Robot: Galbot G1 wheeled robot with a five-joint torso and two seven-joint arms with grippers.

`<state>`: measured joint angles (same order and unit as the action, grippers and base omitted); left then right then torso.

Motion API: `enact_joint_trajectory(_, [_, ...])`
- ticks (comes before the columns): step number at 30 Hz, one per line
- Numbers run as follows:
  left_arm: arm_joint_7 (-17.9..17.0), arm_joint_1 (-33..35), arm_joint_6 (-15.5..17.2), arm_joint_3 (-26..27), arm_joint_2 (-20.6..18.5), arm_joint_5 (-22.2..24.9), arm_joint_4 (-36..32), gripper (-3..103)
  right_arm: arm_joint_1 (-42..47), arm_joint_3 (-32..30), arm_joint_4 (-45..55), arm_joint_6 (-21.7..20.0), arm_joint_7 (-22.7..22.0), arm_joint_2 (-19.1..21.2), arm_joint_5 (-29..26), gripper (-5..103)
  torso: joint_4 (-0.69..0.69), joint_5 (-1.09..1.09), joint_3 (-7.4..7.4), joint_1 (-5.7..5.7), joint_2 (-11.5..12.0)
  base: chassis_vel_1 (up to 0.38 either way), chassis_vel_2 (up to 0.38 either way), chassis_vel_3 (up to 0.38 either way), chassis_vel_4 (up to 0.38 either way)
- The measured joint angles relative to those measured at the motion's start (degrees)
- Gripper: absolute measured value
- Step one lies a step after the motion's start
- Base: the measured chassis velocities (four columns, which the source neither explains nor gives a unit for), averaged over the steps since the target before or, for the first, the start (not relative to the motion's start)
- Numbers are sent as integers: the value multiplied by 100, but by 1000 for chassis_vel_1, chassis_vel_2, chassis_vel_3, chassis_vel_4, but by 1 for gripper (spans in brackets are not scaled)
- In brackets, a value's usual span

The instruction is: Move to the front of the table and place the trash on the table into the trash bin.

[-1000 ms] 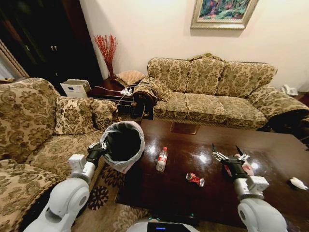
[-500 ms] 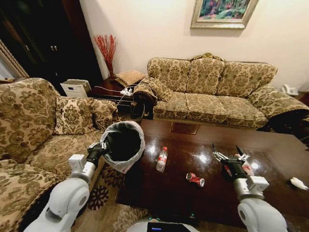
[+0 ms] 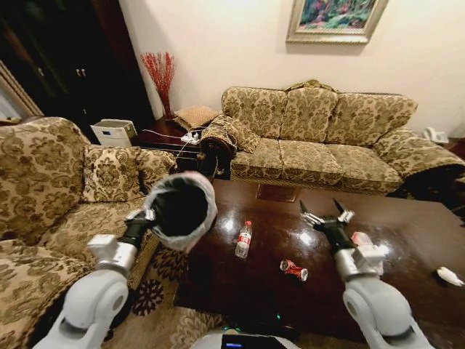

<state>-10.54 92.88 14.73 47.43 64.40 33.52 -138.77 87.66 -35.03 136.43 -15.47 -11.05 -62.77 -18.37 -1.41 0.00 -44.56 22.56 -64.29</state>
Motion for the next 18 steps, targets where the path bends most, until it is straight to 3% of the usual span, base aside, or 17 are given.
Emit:
enact_joint_trajectory(6, [183,15,12,201,-104,-264,142,3,35,18,-21,-9,-17,0,-34,100,-1,0,1,-1,0,0,0,0,0])
enact_joint_trajectory(14, [280,-96,105,470,-376,-366,461,3,-82,275,-428,11,51,-37,-619,100,0,-2,1,0,0,0,0,0,0])
enact_joint_trajectory(16, [278,-129,250,614,-581,-209,562,3,-373,674,-1129,71,102,-166,-1071,100,-2,-2,0,-1,0,0,0,0,0])
enact_joint_trajectory(18, [262,-130,283,631,-653,-133,568,3,-584,1036,-1521,95,91,-224,-1126,100,-1,1,0,-1,0,0,0,0,0])
